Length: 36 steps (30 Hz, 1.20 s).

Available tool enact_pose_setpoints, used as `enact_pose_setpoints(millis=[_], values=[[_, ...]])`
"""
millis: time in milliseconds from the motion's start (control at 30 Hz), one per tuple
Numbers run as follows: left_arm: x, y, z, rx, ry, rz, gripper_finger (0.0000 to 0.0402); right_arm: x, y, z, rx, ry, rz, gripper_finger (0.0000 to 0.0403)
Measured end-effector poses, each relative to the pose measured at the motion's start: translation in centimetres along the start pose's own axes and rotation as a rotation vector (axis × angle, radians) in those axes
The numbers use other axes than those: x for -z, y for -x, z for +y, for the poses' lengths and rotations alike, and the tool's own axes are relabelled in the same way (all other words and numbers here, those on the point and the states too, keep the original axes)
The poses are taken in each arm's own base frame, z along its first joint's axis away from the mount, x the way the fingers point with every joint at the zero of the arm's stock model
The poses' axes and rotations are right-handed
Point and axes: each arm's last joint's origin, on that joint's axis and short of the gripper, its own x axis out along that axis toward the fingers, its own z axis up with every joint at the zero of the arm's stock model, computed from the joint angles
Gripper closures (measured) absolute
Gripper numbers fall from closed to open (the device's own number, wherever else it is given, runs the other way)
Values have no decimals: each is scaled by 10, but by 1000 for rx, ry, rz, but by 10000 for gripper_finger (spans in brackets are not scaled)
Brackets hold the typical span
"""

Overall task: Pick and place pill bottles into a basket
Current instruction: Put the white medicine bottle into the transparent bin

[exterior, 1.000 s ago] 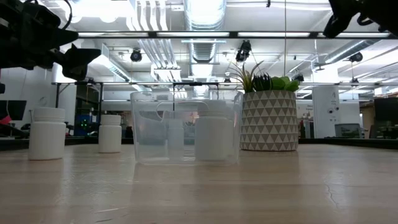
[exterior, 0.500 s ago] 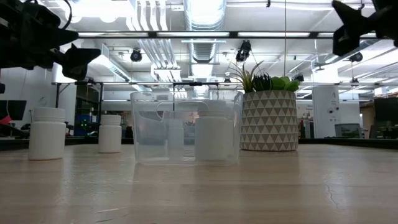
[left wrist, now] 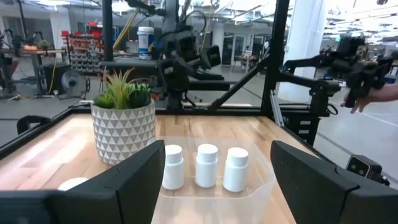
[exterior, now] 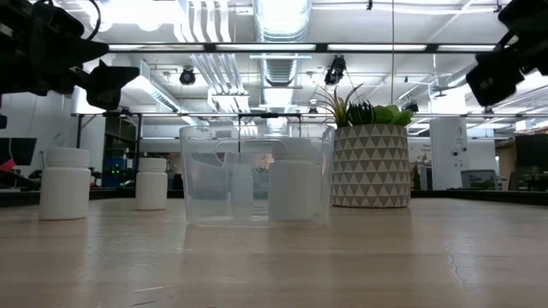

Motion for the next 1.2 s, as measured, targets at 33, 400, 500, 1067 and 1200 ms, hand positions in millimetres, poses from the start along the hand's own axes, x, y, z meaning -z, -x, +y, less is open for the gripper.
enact_pose_setpoints(millis=[33, 400, 500, 1067, 1200], values=[[0, 0, 0, -1, 0, 0, 127, -3, 1, 1, -5, 44, -26, 202], [0, 0, 0, 0, 0, 2, 127, 14, -14, -8, -1, 236, -198, 202], [0, 0, 0, -2, 1, 4, 127, 22, -17, -12, 38, 137, -131, 202], [1, -1, 0, -1, 2, 10, 127, 23, -21, -13, 48, 148, -110, 202], [1, -1, 0, -1, 2, 9, 127, 23, -21, -13, 48, 149, -110, 202]])
